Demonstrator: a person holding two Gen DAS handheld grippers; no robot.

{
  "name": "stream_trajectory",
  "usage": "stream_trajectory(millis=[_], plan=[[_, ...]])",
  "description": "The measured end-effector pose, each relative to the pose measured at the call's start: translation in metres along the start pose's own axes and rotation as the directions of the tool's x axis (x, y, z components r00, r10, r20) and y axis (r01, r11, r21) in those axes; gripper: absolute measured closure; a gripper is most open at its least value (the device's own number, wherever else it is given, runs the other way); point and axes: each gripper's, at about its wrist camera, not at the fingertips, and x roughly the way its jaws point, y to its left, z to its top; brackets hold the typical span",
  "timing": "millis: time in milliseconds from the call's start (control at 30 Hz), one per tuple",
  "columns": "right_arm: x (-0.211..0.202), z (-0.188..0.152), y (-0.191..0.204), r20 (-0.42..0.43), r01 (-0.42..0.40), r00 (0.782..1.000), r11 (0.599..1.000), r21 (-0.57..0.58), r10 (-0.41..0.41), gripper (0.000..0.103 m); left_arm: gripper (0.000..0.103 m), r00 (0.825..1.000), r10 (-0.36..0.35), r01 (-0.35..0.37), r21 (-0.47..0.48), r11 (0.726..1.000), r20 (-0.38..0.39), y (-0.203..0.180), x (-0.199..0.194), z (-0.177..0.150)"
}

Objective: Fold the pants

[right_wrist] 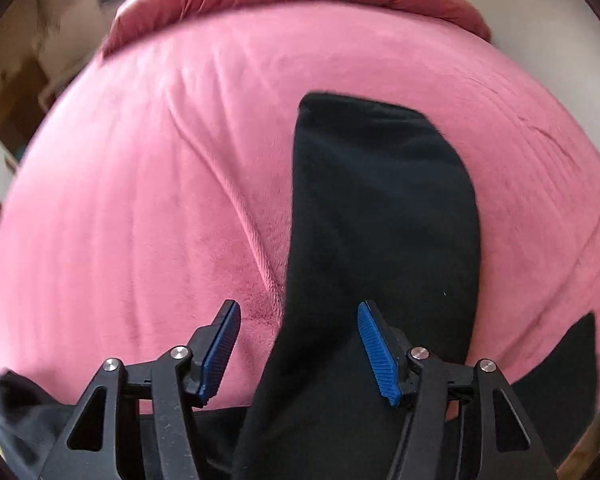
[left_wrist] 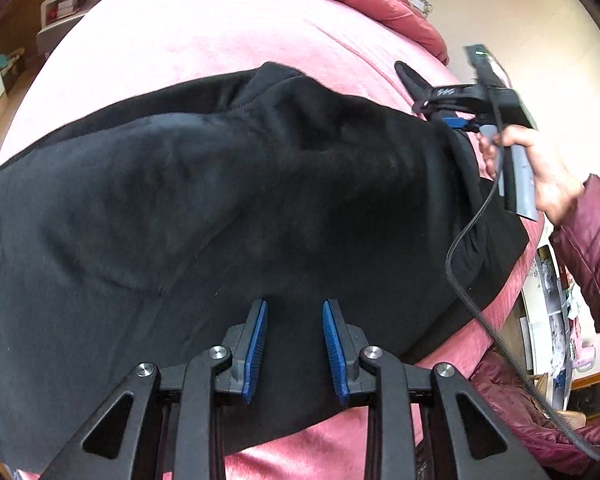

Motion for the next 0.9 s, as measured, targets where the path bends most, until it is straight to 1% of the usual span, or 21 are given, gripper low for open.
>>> stream_trajectory(millis=[33,67,100,167,200,267,333,400,433,467,500,567,633,700,767,833,867,900], plan=[[0.002,0.001,0.002,-0.003,0.033,0.999,0.999,-0.017,-0.034,0.079,0.074,1.0,-0.002,0.002,0.009,1.0,-0.001,-0.002,0.0,0.0],[-0.001,0.001,-0.002,0.007,0.019,1.0,1.0,-0.008,-0.019,0.09,0.074,1.0,-0.004,0.005,0.016,1.0,-0.002,-0.003,-0.001,0.0],[-0.004,0.001,-0.008,0.015,-0.007,1.0,1.0,0.014,0.007,0.095,0.074,1.0,-0.003,0.003,0.027,1.0,-0.003,-0.007,-0.002,-0.001],[-0.016,-0.002,-0.023,0.045,-0.049,0.998,0.997,0.062,0.046,0.095,0.074,1.0,-0.005,0.005,0.037,0.999,-0.007,-0.01,-0.001,-0.002],[-0.025,-0.006,-0.036,0.073,-0.092,0.994,0.99,0.105,0.085,0.096,0.074,1.0,-0.011,0.011,0.051,0.999,-0.005,-0.009,-0.005,-0.003],[-0.044,-0.016,-0.06,0.125,-0.16,0.982,0.971,0.178,0.139,0.096,0.074,1.0,-0.013,0.013,0.084,0.996,0.002,-0.015,-0.008,-0.004],[-0.064,-0.031,-0.088,0.181,-0.229,0.966,0.941,0.249,0.187,0.096,0.074,1.0,-0.021,0.021,0.117,0.993,0.006,-0.02,-0.012,-0.005],[-0.081,-0.051,-0.12,0.235,-0.299,0.945,0.894,0.333,0.228,0.096,0.074,0.999,-0.032,0.03,0.146,0.989,0.009,-0.029,-0.013,-0.008],[-0.088,-0.066,-0.139,0.263,-0.338,0.932,0.859,0.386,0.249,0.096,0.074,0.999,-0.035,0.034,0.153,0.988,0.007,-0.031,-0.015,-0.009],[-0.092,-0.077,-0.149,0.277,-0.359,0.925,0.836,0.415,0.259,0.096,0.074,0.999,-0.043,0.042,0.162,0.986,0.004,-0.035,-0.015,-0.01],[-0.096,-0.093,-0.166,0.299,-0.389,0.914,0.799,0.459,0.273,0.096,0.073,0.999,-0.048,0.047,0.167,0.985,0.004,-0.037,-0.016,-0.011],[-0.103,-0.124,-0.189,0.32,-0.41,0.907,0.755,0.512,0.275,0.096,0.073,0.998,-0.057,0.056,0.195,0.979,-0.001,-0.044,-0.02,-0.012],[-0.1,-0.155,-0.209,0.305,-0.389,0.918,0.728,0.565,0.254,0.096,0.073,0.999,-0.053,0.053,0.222,0.974,-0.007,-0.047,-0.019,-0.011],[-0.092,-0.186,-0.227,0.291,-0.387,0.921,0.68,0.622,0.258,0.096,0.073,0.999,-0.046,0.049,0.262,0.964,-0.015,-0.056,-0.018,-0.012],[-0.085,-0.209,-0.239,0.274,-0.377,0.926,0.652,0.658,0.26,0.096,0.073,0.999,-0.039,0.045,0.296,0.954,-0.026,-0.063,-0.016,-0.014],[-0.076,-0.221,-0.244,0.271,-0.389,0.921,0.637,0.666,0.279,0.094,0.073,0.999,-0.029,0.041,0.315,0.948,-0.043,-0.07,-0.01,-0.014],[-0.073,-0.226,-0.246,0.273,-0.398,0.917,0.624,0.672,0.291,0.089,0.073,0.998,-0.027,0.041,0.32,0.946,-0.05,-0.072,-0.008,-0.012],[-0.07,-0.229,-0.25,0.272,-0.396,0.918,0.617,0.681,0.289,0.086,0.072,0.998,-0.024,0.043,0.329,0.943,-0.06,-0.074,-0.006,-0.013]])
